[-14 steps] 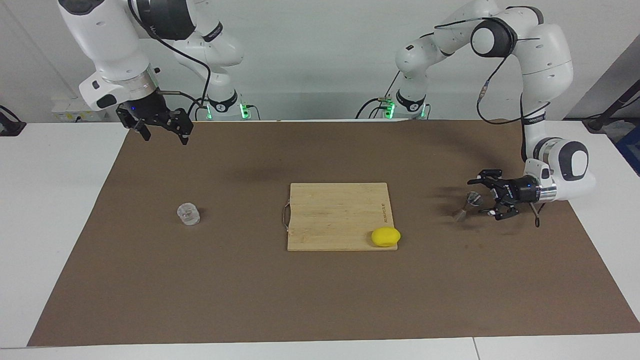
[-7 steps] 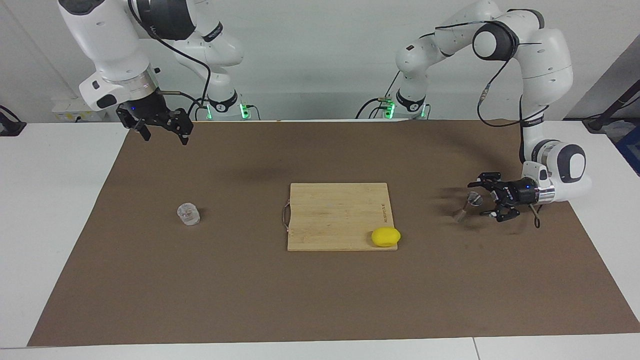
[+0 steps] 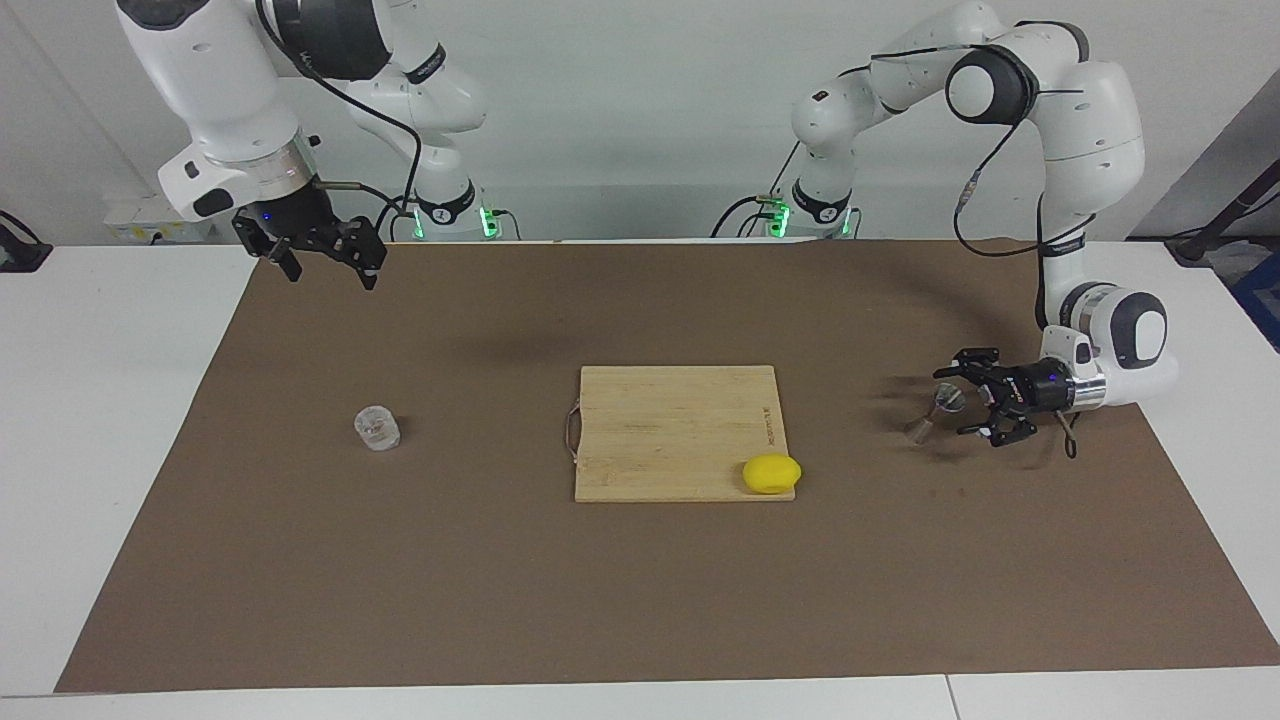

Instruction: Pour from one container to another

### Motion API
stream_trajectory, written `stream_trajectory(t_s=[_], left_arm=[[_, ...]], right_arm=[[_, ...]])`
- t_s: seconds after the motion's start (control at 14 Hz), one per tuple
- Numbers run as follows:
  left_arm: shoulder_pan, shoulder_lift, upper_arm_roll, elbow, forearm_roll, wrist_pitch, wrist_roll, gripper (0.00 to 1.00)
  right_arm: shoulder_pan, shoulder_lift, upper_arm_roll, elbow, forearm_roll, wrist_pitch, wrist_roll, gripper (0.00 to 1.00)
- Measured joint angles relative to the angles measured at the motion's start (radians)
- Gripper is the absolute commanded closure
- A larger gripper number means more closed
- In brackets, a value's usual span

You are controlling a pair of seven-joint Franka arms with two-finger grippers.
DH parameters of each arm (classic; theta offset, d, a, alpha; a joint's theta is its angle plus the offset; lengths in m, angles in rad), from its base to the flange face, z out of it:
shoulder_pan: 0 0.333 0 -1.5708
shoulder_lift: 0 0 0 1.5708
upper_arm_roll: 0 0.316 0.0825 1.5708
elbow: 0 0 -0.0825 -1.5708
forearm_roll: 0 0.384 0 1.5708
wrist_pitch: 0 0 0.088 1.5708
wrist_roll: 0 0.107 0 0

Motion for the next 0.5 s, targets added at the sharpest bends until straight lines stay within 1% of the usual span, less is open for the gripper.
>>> stream_trajectory(t_s=[0.5], left_arm=[[-0.004,0.0,-0.006,0.0,0.007,0.0,0.047,0.0]], right_arm=[[0.0,0.0,0.0,0.0,0.0,0.0,0.0,0.0]])
